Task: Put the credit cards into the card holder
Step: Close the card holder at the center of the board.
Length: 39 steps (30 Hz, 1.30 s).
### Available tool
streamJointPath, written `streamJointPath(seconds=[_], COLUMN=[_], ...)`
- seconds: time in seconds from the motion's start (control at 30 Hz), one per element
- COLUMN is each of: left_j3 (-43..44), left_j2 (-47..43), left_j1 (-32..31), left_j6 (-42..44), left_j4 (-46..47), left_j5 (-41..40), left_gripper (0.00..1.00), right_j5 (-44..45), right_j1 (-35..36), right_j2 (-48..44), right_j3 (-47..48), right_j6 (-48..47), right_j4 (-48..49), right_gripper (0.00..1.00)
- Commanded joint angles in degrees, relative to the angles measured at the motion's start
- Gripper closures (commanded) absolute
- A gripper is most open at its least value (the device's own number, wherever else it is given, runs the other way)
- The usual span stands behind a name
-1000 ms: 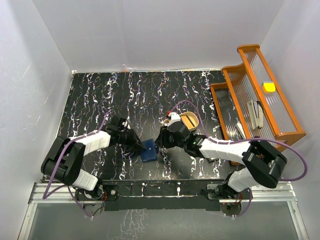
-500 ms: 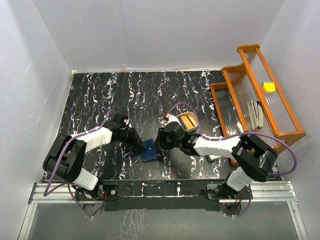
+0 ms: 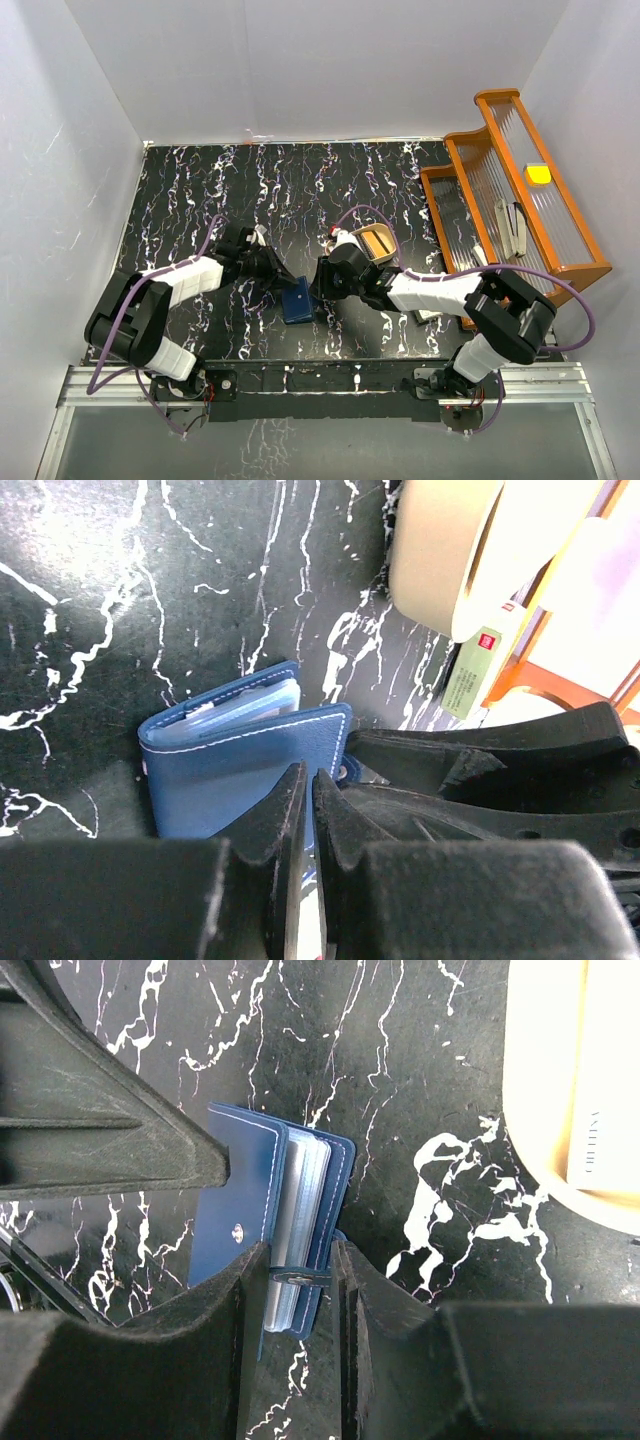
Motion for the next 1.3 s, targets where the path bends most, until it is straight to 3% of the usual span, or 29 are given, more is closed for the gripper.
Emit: streamJointPath(seconds=[0.0,0.4,0.77,0.93,1.27], left_j3=[-2.07,-3.16,-3.95,-3.84,-4.05], left_j2=[1.77,3.65,2.58,3.03,4.06], left_j1=[-0.23,-1.11,-1.39,-1.39,-1.65], left_j6=[0.47,3.75,3.26,2.98,2.55], left_j4=[3.86,1.33,0.07,-1.36,-1.86], left_j5=[0.59,-6.15,-8.09,-8.78,-9.56], left_gripper=[0.95,0.96,0.96,0.97,0.96], right_j5=[0.41,-0.60,-8.69,-9.22,-9.84], right_j1=[-0.15,-0.57,-0.62,-0.59,-0.60], right_j2=[-2.71,-3.21,3.64,2.54,3.89], right_j3=[2.65,2.21,5.98,5.94,6.32], right_j6=[-0.96,4.49,2.78,0.48,-0.91], right_j4=[-0.97,-2.23,2.43,0.67,-1.91], right_gripper=[0.70,0.58,0.63,0.70,0.71])
